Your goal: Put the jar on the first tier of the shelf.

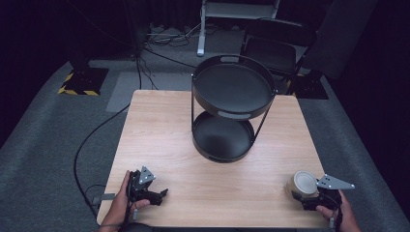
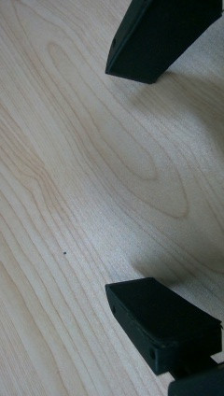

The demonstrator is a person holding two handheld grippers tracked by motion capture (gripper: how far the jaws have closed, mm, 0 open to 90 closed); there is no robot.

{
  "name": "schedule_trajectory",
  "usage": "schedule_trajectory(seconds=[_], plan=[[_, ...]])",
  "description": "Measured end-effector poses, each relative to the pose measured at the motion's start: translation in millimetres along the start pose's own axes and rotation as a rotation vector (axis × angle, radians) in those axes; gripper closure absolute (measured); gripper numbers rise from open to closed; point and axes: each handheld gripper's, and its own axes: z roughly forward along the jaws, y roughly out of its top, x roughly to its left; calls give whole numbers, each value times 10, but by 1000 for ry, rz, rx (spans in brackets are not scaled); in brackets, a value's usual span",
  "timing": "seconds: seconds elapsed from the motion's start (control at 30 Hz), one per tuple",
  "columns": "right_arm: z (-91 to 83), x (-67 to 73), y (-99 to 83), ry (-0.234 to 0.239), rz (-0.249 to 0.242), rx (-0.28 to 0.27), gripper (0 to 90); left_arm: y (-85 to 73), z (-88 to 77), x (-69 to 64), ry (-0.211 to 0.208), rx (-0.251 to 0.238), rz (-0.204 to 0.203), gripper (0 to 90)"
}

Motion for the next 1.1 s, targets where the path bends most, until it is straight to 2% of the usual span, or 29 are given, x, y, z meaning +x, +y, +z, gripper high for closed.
schedule_trajectory(seconds=[0.47,1.1], plan=[[-39,22,81,-26,9,-3,89,0,-1,1,0,0,2,0],[-45,140,399,-47,-20,-6,89,0,0,1,0,0,2,0]])
